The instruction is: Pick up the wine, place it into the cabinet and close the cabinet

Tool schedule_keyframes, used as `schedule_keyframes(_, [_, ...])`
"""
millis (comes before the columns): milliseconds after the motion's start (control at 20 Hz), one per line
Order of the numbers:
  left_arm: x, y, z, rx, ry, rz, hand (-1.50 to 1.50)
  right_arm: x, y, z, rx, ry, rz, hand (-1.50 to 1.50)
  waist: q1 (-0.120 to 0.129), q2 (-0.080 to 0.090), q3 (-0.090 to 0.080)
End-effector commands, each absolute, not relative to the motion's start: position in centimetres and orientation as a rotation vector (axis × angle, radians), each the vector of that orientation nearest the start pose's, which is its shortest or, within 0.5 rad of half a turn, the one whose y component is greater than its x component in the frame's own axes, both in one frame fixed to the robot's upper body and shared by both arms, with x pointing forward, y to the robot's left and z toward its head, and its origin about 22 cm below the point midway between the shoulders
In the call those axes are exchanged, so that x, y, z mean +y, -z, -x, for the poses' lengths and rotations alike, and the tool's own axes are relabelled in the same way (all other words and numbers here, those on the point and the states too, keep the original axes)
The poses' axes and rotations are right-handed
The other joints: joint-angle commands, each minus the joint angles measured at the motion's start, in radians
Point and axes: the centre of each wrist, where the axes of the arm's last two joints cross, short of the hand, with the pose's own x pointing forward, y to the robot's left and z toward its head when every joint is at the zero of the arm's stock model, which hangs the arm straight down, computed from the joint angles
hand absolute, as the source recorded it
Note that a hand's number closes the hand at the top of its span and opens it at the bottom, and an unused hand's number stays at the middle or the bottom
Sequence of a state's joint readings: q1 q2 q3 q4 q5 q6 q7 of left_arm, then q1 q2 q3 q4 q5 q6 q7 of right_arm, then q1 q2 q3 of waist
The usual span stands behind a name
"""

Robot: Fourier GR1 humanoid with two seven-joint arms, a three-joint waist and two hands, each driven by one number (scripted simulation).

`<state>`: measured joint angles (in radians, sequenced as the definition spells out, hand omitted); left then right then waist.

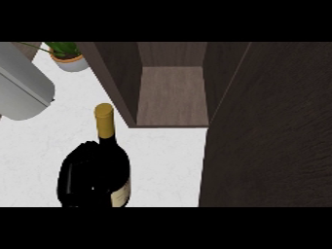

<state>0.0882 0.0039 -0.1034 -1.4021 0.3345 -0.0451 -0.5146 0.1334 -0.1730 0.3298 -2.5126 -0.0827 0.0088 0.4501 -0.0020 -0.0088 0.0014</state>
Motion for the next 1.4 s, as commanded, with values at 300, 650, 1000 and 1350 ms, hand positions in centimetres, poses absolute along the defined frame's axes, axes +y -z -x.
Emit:
schedule_keyframes(300, [15.0, -2.4, -22.7, -1.809, -0.264, 0.291, 1.50, -20.8, -20.5, -9.3, -1.932, -0.313, -0.367, -1.50, -0.008, 0.005, -0.001])
schedule_keyframes(650, [11.5, -5.5, -24.5, -1.749, -0.284, 0.263, 1.50, -20.8, -20.9, -8.9, -1.918, -0.318, -0.360, -1.50, -0.012, 0.005, -0.001])
schedule_keyframes(1000, [9.4, -4.6, -27.4, -1.728, -0.259, 0.165, 1.50, -20.9, -21.4, -8.8, -1.919, -0.318, -0.355, -1.50, -0.017, 0.008, -0.002])
schedule_keyframes(1350, [8.7, -3.7, -30.5, -1.706, -0.235, 0.086, 1.50, -21.7, -21.0, -8.8, -1.925, -0.337, -0.373, -1.50, -0.031, 0.009, -0.001])
